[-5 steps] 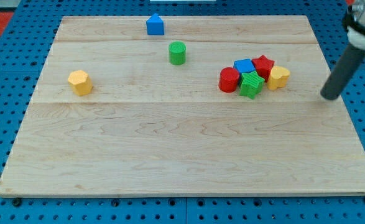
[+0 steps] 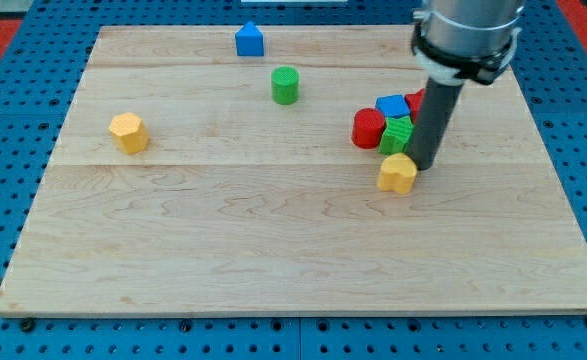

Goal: Move the yellow heart towards the yellow hexagon

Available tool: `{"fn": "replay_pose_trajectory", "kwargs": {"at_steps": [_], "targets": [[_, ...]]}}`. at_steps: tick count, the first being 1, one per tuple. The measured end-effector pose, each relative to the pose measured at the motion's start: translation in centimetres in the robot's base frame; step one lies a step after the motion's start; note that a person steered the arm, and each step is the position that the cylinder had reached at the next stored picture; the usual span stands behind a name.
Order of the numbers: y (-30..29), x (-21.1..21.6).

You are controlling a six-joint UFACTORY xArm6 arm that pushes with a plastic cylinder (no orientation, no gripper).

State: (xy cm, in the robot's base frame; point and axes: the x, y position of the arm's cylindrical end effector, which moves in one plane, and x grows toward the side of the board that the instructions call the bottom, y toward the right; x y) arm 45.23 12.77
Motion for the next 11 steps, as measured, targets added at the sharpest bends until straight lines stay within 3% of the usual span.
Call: {"fn": "replay_pose_trajectory", "kwargs": {"at_steps": [1,2,3,5,6,8,10,11], "targets": [[1.6,5.0],[-1.8,6.0],[-7.8,2.3],[-3.0,6.6],[1.3,5.1],[-3.0,0.4],[-14.4,-4.6],[-14.5,-5.0]]}}
